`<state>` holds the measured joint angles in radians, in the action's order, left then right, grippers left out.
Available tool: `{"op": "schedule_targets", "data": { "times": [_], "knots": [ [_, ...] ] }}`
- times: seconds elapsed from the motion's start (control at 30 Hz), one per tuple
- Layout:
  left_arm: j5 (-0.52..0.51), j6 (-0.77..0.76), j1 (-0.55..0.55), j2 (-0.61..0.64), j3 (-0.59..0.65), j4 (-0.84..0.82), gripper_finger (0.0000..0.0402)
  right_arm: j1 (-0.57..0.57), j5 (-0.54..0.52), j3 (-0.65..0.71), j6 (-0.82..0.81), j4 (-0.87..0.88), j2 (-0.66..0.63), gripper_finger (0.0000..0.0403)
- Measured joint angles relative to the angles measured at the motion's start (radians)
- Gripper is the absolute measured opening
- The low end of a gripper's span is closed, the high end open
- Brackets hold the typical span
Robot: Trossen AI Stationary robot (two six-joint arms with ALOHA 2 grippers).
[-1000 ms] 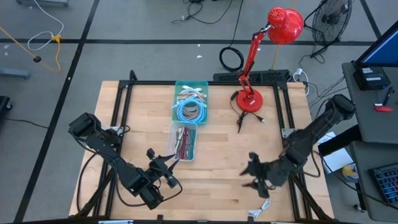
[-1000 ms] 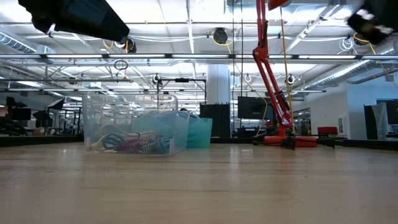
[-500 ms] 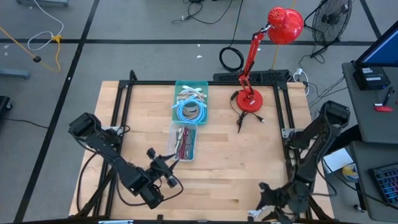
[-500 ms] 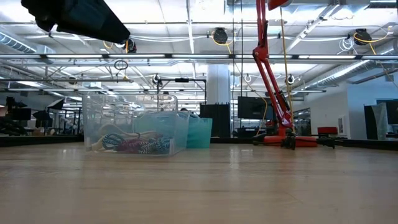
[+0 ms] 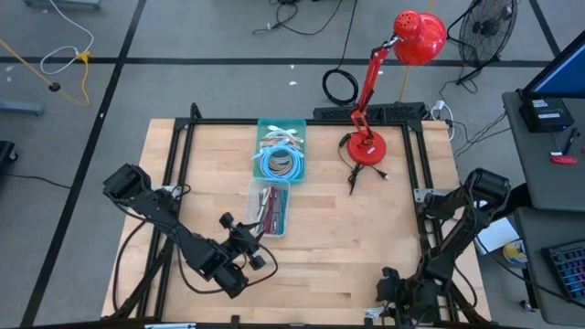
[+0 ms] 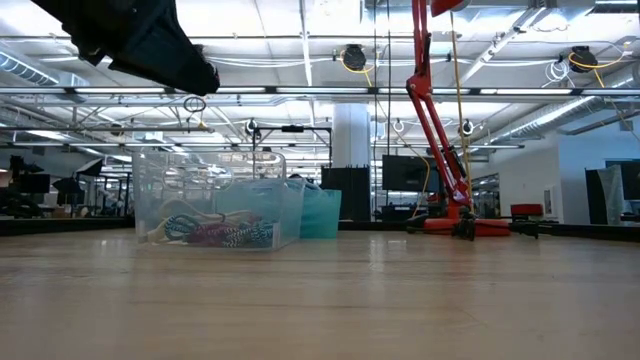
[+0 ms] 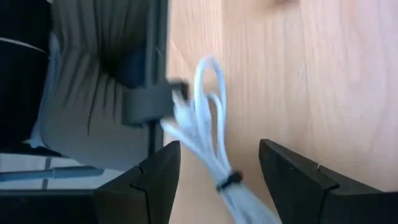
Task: Pick & Place USB Port
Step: Put the white tied USB cable into the transparent bin
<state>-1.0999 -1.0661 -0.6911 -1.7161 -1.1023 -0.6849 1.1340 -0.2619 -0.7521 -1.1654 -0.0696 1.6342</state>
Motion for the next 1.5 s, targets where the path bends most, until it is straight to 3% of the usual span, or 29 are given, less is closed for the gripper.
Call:
{"op": "schedule_targets", "data": {
  "times": [0.37,0.5,0.77,0.9,1.07,1.3,1.5],
  "knots": [
    [0.004,-0.009,0.004,0.000,0.000,0.007,0.0124,0.012,0.071,-0.004,-0.099,0.046,0.013,0.0198],
    [0.004,-0.016,0.002,0.000,0.000,0.008,0.0124,0.012,0.084,-0.005,-0.106,0.079,0.012,0.0153],
    [0.017,-0.018,0.002,0.000,0.000,0.009,0.0124,0.008,0.105,-0.002,-0.070,0.090,0.011,0.0022],
    [-0.002,-0.039,0.003,0.000,0.000,0.009,0.0124,-0.032,0.059,0.001,0.038,0.116,-0.018,0.0026],
    [-0.056,-0.058,0.009,0.005,0.000,0.008,0.0124,-0.116,-0.103,0.002,0.243,0.140,-0.103,0.0029],
    [-0.068,-0.042,0.024,0.012,0.000,0.003,0.0124,-0.258,-0.248,0.002,0.531,0.125,-0.247,0.0020],
    [-0.080,-0.038,0.031,0.012,0.000,0.002,0.0124,-0.375,-0.288,0.001,0.774,0.040,-0.359,0.0022]
  ]
}}
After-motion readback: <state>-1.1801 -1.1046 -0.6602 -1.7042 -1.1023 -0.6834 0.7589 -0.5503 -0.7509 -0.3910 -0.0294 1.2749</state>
